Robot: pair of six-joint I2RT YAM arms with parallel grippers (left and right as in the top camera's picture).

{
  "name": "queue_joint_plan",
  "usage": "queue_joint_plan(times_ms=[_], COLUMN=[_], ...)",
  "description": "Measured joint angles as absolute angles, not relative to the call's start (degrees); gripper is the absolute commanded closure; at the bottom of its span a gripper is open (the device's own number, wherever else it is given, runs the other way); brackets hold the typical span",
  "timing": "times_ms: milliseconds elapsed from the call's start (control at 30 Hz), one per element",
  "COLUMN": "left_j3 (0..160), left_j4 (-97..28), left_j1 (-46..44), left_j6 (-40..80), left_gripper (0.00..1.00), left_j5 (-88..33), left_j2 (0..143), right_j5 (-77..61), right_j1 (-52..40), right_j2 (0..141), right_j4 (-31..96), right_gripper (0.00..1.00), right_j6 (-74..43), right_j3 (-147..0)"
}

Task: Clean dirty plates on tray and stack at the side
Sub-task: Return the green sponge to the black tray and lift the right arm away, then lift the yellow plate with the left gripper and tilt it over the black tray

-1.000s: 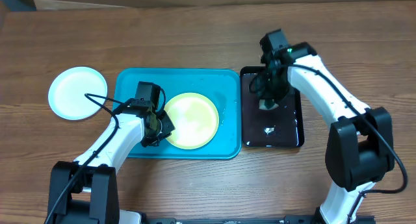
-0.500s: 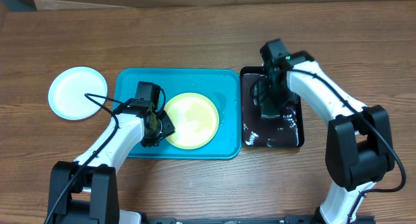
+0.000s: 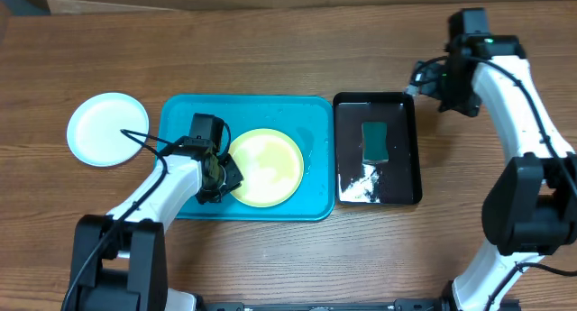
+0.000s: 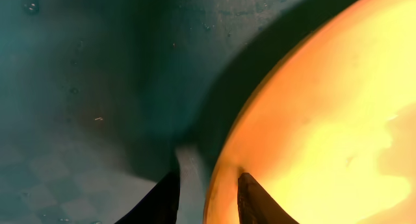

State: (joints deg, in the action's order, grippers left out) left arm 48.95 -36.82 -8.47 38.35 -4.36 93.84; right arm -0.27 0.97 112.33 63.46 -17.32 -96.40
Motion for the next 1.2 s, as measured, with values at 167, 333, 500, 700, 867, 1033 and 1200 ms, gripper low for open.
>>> queue_joint_plan(times_ms=[167,333,500,700,867,1033,1200], left_j3=[49.91,51.83,59.35,73.82,83.18,88.77,91.9], left_j4=[-37.08,-39.42,-47.09,-54.17,-58.04,-59.55,-59.79], left_j1=[-8.47,-8.47,-8.47,-8.47,-8.71,-11.55,-17.8], left_j6=[38.24,37.04,34.65,31.24,28.29,27.16,26.74], left_gripper=[0.96,0.96,0.96,0.96,0.96,0.96,0.96], left_j5=[-4.78,-5.54,-3.92,-0.36,0.8,3.92,8.27], left_j2=[94.63,94.7,94.78,94.78,94.78,94.78,94.78], right_j5=[-0.97,-1.28,-1.3,-1.28,-1.28,-1.32,-1.28], right_j1=[2.15,2.22,2.22,2.2,2.22,2.22,2.22], right_j2=[112.33,112.33,112.33,112.33,112.33,112.33,112.33], right_j4=[63.51,63.53,63.55,63.55,63.57,63.57,61.43], right_gripper=[0.0,0.0,0.0,0.0,0.0,0.0,0.0], right_j6=[-17.63,-17.78,-17.76,-17.78,-17.8,-17.78,-17.78], right_j3=[-96.4,-96.4,-96.4,-96.4,-96.4,-96.4,-96.38])
